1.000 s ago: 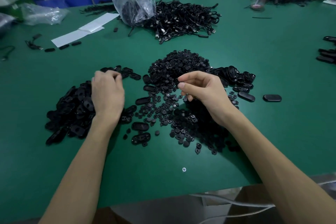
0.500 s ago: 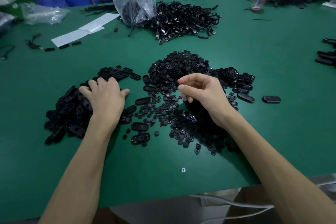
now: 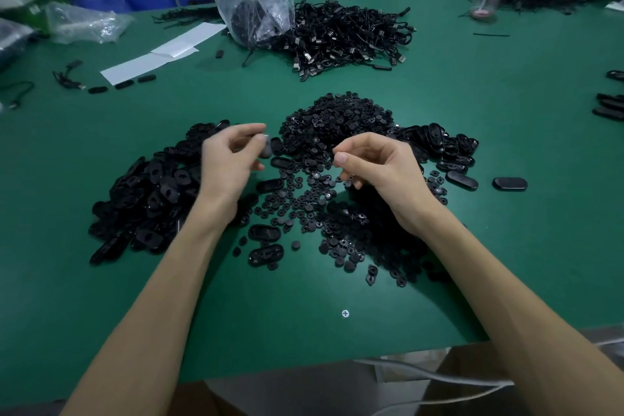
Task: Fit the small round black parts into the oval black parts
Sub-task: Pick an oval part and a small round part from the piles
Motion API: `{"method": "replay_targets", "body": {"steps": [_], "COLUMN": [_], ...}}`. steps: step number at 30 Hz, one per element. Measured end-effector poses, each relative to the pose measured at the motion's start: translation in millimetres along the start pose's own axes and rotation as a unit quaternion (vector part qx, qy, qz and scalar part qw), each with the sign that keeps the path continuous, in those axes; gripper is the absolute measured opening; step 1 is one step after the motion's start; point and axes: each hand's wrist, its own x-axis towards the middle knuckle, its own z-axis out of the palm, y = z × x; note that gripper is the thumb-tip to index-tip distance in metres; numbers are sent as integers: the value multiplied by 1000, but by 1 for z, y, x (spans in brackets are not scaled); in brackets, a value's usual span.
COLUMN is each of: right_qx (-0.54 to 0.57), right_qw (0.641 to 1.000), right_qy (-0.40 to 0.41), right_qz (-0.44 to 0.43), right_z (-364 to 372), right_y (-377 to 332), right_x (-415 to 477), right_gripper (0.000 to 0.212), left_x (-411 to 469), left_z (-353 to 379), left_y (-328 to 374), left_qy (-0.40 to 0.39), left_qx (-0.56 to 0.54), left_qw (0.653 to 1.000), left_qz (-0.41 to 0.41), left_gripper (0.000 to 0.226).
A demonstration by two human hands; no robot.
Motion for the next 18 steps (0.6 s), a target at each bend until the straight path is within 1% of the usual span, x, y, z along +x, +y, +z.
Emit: {"method": "replay_targets", "body": {"steps": [2,5,7,10,12,18], "right_qx": [7,8,9,28,41,56], "right_qw": [1000,1000,1000,1000,999,998], "right_qy": [1,3,-1,-6,-3,6], "right_qz": [-2,0,1,9,12,5], "right_z": [0,0,1,1,0,0], "right_y": [0,0,0,0,0,-1], "right_x": [0,-1,-1,-1,-1,0], "right_gripper": [8,10,11,14,14,10], "left_x": [-7,-14,-18,-22,-24,-26], "left_z": [13,30,35,39,41,41], "left_y": [0,0,-1,-2,-2,-1], "left_qy": [-51,-91,-118,-158,-160,-134], "left_qx": [-78,-162,-204,-239,-242,-249], "left_qw": [995,982,971,957,955,955], "left_qz": [-18,-30,-35,-46,-59,-93], "left_gripper": [18,17,16,17,19,25]}}
